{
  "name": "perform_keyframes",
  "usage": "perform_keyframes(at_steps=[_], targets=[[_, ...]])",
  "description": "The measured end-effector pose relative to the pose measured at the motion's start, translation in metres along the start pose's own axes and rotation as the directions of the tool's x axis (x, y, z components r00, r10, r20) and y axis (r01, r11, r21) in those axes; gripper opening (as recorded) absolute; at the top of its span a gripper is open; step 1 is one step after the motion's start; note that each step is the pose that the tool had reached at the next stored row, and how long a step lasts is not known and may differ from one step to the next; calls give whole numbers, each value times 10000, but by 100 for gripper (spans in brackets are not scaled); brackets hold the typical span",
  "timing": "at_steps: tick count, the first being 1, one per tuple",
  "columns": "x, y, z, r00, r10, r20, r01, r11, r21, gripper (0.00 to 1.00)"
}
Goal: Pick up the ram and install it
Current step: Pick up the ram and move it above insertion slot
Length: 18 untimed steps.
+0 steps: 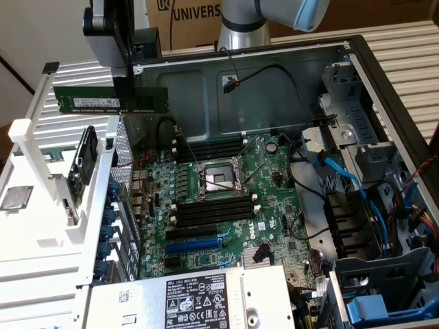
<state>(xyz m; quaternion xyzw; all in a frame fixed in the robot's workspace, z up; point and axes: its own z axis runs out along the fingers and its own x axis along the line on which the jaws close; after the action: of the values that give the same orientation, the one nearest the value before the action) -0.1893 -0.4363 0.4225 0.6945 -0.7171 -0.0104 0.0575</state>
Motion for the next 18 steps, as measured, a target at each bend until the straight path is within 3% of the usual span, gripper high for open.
perform_keyframes(at_steps=[5, 13, 15, 18], targets=[[-13, -220, -16, 10000, 4, 2, -4, 10000, 64, 12], [-117, -504, -25, 9999, 38, -97, -34, 9992, 396, 12], [-134, -552, -28, 9999, 49, -91, -44, 9985, 546, 12], [-144, -605, -33, 9999, 76, -67, -69, 9958, 918, 12]])
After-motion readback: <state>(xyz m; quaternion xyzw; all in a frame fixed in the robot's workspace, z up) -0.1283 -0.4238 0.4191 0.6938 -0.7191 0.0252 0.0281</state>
